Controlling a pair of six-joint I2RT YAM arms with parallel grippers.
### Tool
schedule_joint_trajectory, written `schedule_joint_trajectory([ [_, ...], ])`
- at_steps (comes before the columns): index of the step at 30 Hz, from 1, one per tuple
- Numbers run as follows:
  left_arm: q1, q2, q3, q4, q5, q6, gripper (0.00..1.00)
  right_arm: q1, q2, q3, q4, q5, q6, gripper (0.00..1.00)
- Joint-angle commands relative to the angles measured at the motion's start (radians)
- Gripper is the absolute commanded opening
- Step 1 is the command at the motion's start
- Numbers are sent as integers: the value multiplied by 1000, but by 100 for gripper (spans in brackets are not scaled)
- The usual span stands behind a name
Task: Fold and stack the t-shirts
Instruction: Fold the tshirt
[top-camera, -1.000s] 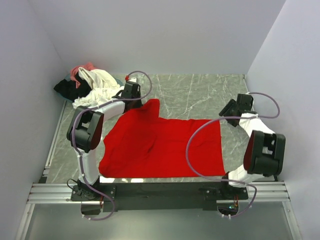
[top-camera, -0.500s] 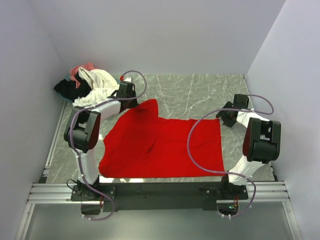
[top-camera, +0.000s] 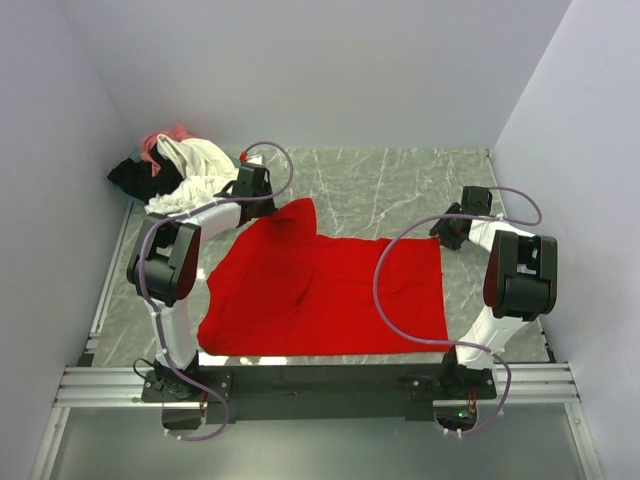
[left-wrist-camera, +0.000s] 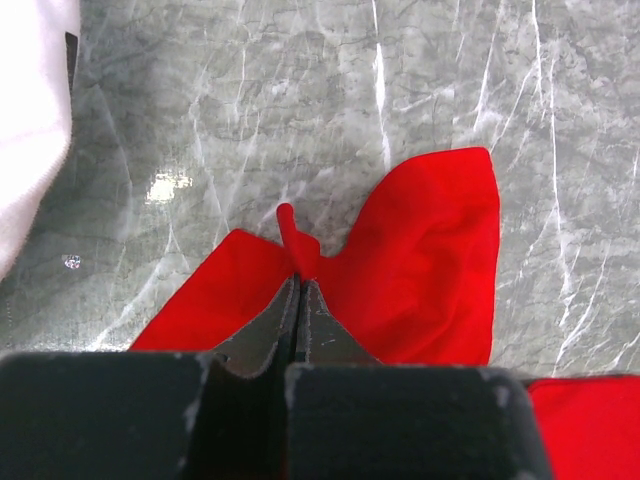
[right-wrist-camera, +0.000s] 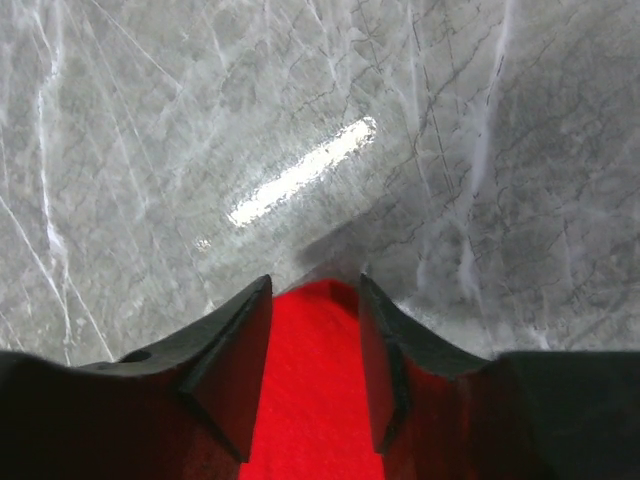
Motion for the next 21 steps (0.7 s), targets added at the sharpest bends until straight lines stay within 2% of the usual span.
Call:
schedule_joint_trajectory([
  [1, 6, -62, -9, 29, 14, -5, 1, 6, 3, 26, 3, 15, -4, 44],
  [3, 6, -68, -14, 29, 11, -3, 1, 8, 8, 30, -3, 11, -9, 33],
  [4, 8, -70, -15, 29, 13, -2, 1, 6, 6, 29, -1, 9, -10, 21],
  [5, 6, -71, -15, 27, 14, -2, 0, 6, 4, 27, -1, 9, -12, 15],
  [6, 11, -77, -18, 26, 16, -3, 1, 8, -2, 24, 3, 11, -13, 1],
  [13, 34, -171, -107, 57, 14, -35, 0, 8, -46, -14, 17, 20, -20, 0],
  [21, 41, -339, -236, 84, -10, -69, 1, 6, -216, -121, 54, 11, -12, 0],
])
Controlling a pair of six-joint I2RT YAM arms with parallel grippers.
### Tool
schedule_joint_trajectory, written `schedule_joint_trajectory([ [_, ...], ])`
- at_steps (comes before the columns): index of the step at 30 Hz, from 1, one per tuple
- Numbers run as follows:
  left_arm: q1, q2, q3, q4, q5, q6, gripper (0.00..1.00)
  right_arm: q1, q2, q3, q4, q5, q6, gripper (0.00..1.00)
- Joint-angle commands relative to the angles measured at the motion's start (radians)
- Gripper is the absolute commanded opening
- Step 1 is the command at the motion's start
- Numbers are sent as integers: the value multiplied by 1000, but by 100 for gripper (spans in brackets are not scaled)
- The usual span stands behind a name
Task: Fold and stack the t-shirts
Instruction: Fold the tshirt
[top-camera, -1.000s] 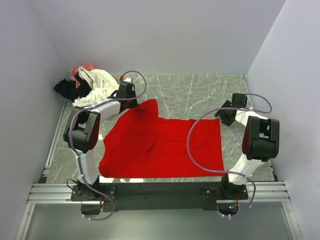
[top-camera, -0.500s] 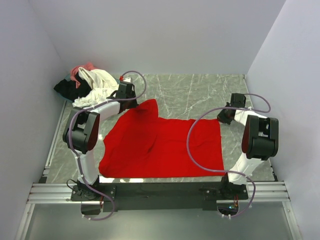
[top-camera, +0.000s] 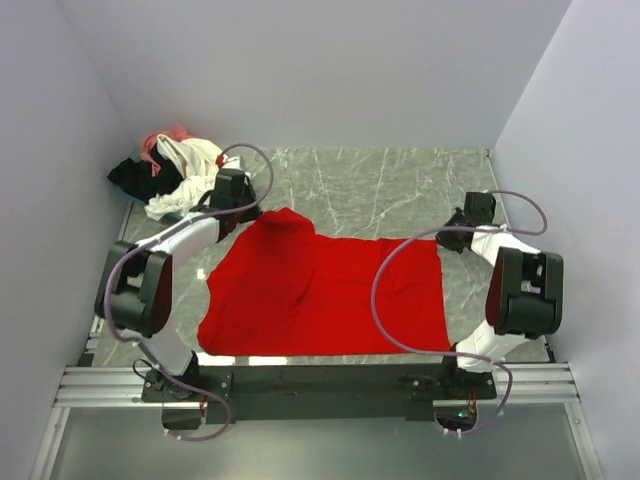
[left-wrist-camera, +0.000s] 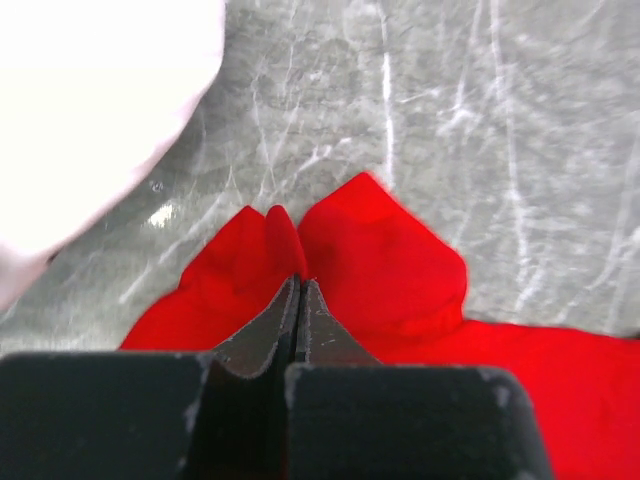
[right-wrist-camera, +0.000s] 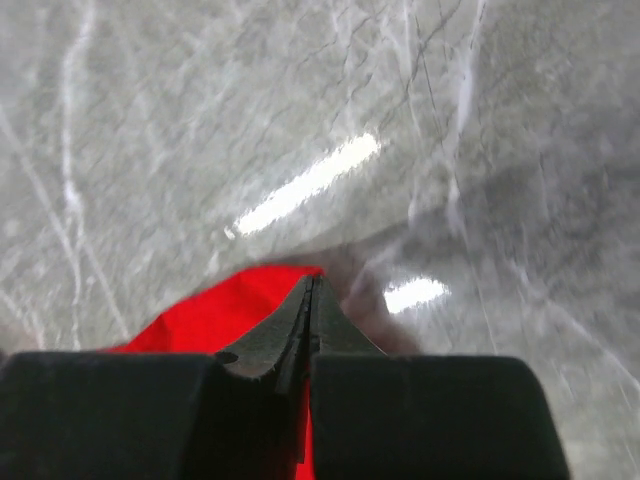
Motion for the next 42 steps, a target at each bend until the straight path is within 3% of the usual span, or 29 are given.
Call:
schedule_joint_trajectory([
  [1, -1, -102, -69, 62, -15, -36, 1, 8, -114, -43, 43, 9, -7, 0],
  [13, -3, -438, -355, 68, -50, -111, 0, 6, -444, -228, 16, -18, 8, 0],
  [24, -1, -810, -563, -77, -113, -194, 1, 9, -734, -313, -129, -3, 19, 0],
  [30, -3, -1001, -627, -171, -136, -257, 1, 11, -847, -342, -188, -20, 20, 0],
  [42, -1, -1234, -669, -309, -136, -343, 1, 28, -963, -351, -325, 8, 3, 0],
])
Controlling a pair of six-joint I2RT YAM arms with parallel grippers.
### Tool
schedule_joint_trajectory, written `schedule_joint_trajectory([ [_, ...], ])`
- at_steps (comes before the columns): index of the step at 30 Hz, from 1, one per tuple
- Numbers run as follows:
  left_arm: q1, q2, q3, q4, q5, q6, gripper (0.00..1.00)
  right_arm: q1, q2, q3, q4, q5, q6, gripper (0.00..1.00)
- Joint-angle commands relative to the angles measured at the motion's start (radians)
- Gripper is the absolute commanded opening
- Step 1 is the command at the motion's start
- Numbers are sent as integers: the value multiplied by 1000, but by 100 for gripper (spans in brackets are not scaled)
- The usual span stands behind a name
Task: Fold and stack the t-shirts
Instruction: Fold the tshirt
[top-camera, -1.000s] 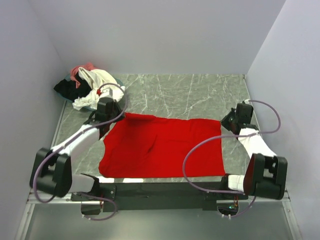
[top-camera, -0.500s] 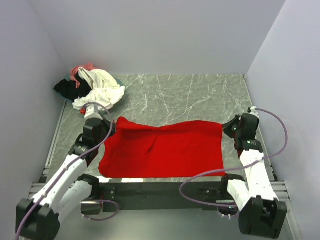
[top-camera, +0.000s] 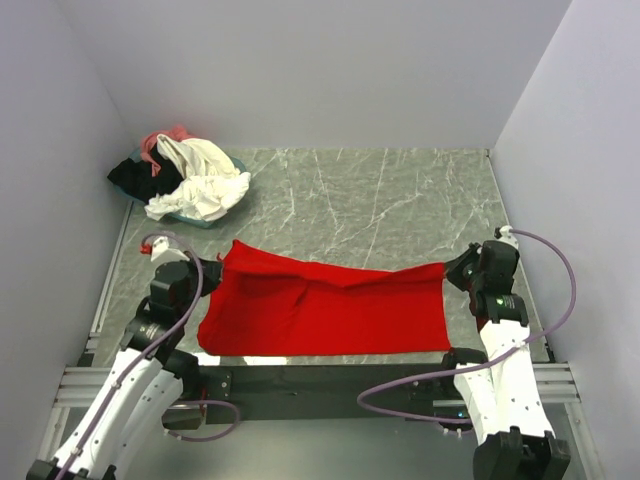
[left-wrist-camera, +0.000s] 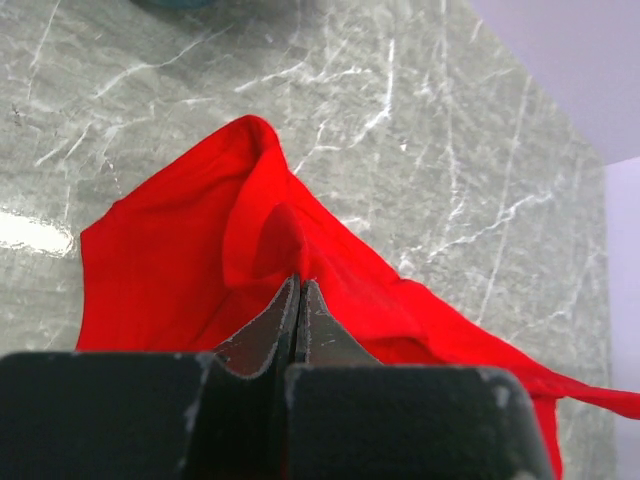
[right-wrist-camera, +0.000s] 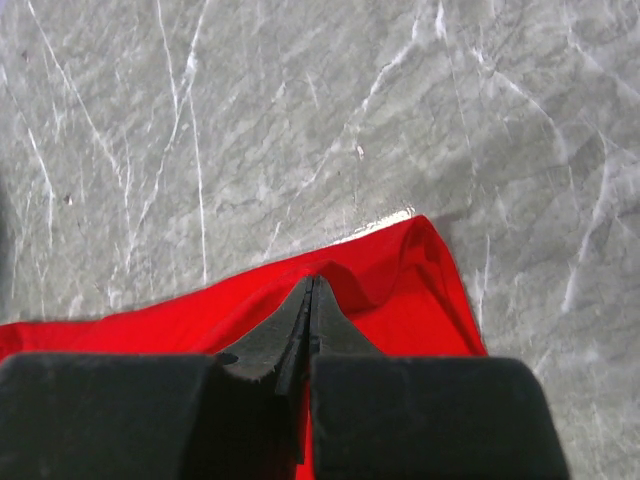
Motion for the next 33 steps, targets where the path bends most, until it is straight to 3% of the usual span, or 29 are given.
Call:
schedule_joint_trajectory([
  [1, 0, -65, -7, -31, -12, -48, 1, 9, -26, 1, -37, 15, -6, 0],
  [15, -2, -243, 10, -128, 52, -134, 0, 23, -57, -2, -57, 55, 14, 0],
  [33, -92, -390, 48, -238, -39, -203, 1, 37, -142, -26, -35, 97, 14, 0],
])
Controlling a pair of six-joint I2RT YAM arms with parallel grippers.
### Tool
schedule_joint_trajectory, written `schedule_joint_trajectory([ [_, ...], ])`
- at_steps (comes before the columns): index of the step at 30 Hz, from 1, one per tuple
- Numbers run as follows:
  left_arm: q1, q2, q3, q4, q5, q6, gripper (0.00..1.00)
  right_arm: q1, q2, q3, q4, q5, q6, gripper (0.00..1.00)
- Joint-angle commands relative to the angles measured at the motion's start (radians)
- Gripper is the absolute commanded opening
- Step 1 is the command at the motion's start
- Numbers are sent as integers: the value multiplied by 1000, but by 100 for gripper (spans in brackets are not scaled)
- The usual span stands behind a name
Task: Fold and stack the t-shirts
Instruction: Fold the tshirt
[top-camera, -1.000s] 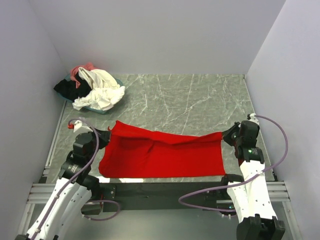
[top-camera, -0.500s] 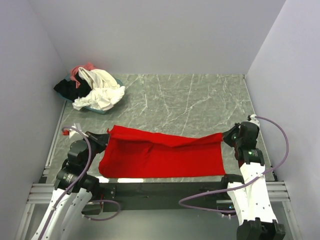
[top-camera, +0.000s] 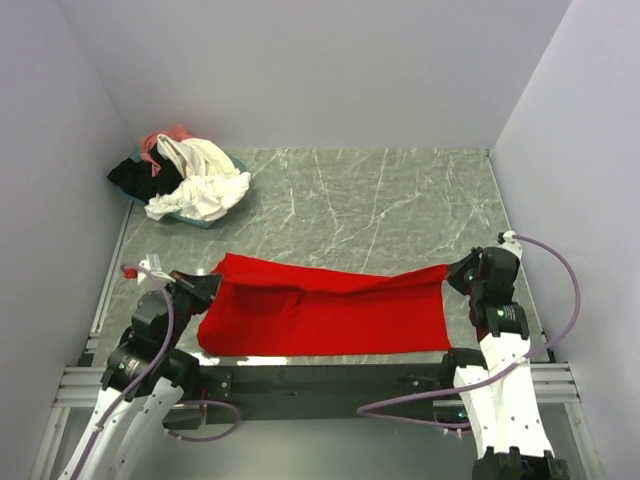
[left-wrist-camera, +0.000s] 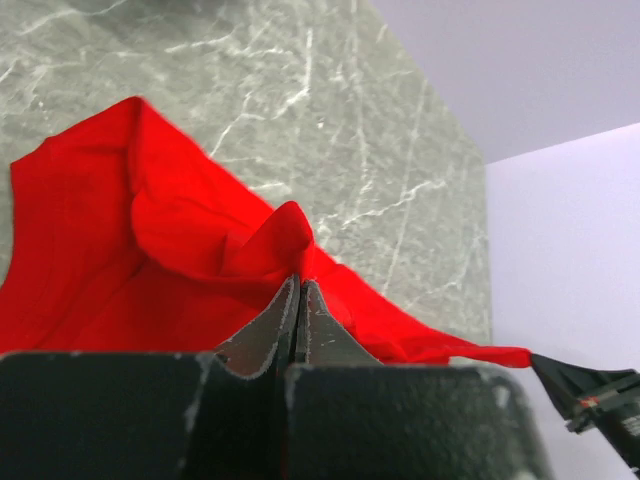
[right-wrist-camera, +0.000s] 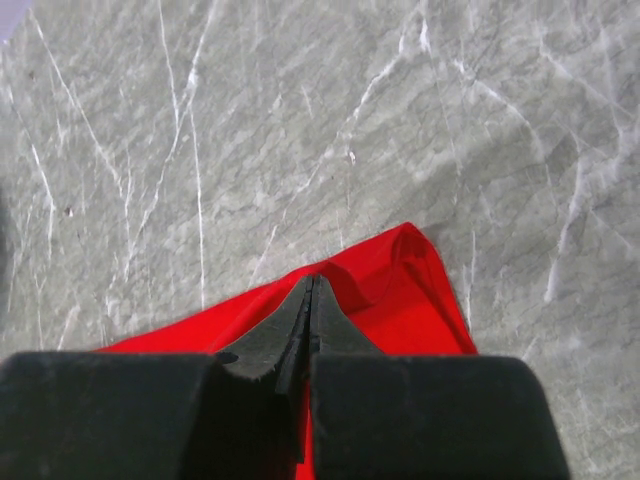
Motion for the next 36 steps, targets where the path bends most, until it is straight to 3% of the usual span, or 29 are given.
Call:
schedule_joint_trajectory([
  [1, -21, -72, 41, -10, -53, -28, 0, 11, -66, -31, 24, 36, 3, 0],
  [5, -26, -209, 24, -13, -76, -42, 11, 12, -135, -53, 35, 50, 11, 0],
  [7, -26, -234, 21, -13, -79, -45, 24, 12, -161, -56, 37, 51, 8, 1],
  [8, -26, -244, 23, -18, -82, -48, 43, 12, -167, -58, 38, 50, 9, 14],
  [11, -26, -245, 29, -24, -95, -50, 55, 12, -190, -62, 40, 77, 12, 39],
  [14, -26, -242, 23, -18, -102, -47, 58, 12, -222, -62, 38, 105, 15, 47],
  [19, -26, -179, 9, 31, -98, 5, 57, 11, -212, -59, 73, 77, -26, 48],
  [26, -26, 164, -46, 261, 0, 70, 64, 37, 3, -79, 149, -1, -18, 47],
  [31, -35, 464, -57, 423, 92, 111, 67, 199, 158, -70, 195, 99, 21, 46],
  [36, -76, 629, -95, 543, 138, 111, 68, 336, 351, -68, 273, 123, 100, 46],
])
